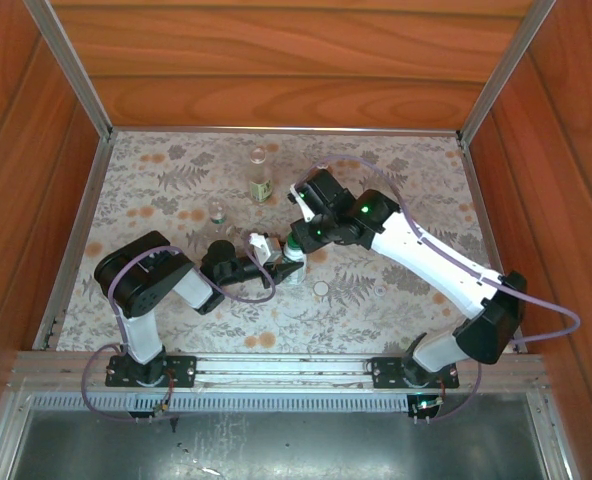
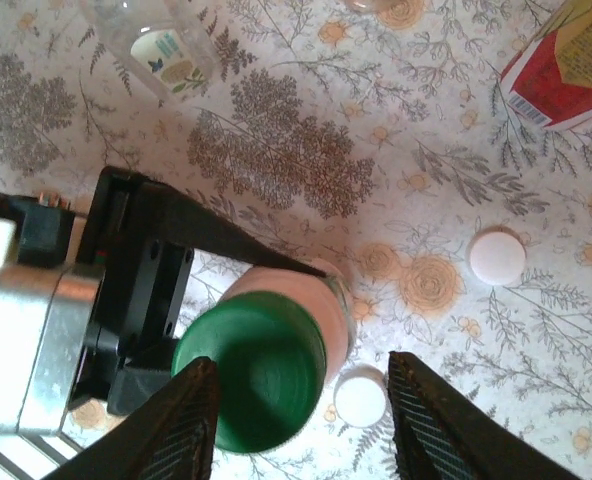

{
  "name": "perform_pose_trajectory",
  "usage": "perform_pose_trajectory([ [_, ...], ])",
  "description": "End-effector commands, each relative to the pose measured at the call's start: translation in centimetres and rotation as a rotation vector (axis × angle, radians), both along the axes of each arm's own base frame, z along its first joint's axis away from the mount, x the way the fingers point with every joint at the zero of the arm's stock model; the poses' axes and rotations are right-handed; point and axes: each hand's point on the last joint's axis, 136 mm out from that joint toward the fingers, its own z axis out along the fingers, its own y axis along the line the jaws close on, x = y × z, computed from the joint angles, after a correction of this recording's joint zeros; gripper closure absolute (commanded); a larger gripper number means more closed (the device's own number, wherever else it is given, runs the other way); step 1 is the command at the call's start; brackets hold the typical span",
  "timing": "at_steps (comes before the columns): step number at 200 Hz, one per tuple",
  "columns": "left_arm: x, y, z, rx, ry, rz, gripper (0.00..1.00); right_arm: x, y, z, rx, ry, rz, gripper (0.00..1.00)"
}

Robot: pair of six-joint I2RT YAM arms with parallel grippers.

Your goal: Screw on the bottle caps

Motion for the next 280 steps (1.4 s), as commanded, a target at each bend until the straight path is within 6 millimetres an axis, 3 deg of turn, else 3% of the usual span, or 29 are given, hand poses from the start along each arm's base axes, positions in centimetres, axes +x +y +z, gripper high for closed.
perform_pose_trajectory([
  [1, -0.3, 0.4, -0.9, 0.027, 0.022, -0.009, 0.49, 0.0, -0.4, -1.3, -0.020, 0.038, -0.019, 0.56],
  [97, -0.3, 0.4, -0.9, 0.028, 0.020, -0.005, 0.49, -1.2, -1.6, -4.2, -0.047, 0.145, -0.056, 0.65],
  [140, -0.5, 0.4, -0.7, 0.023, 0.023, -0.019, 0.49, -1.2, -0.4, -2.2, 0.039, 0.116, 0.001, 0.68],
  [168, -0.4, 0.4, -0.5, 0.013, 0.038, -0.010, 0.49, -1.5, -0.6, -3.4, 0.062, 0.181, -0.016, 0.79],
  [191, -0.1, 0.4, -0.6, 0.009, 0.054, 0.000, 0.50, -3.1, -0.1, -3.4, 0.138, 0.236, 0.012, 0.81],
  [234, 0.3, 0.2, -0.3, 0.000, 0.058, 0.006, 0.51, -6.0, 0.0, -3.2, 0.241, 0.305, 0.066, 0.82],
  [265, 0.3, 0.3, -0.1, -0.005, 0.060, 0.013, 0.51, -5.8, -0.3, -1.2, 0.282, 0.210, 0.107, 0.80],
  [280, 0.0, 0.4, 0.2, -0.004, 0.040, 0.002, 0.51, -5.3, -0.6, 0.0, 0.277, 0.118, 0.146, 0.72],
])
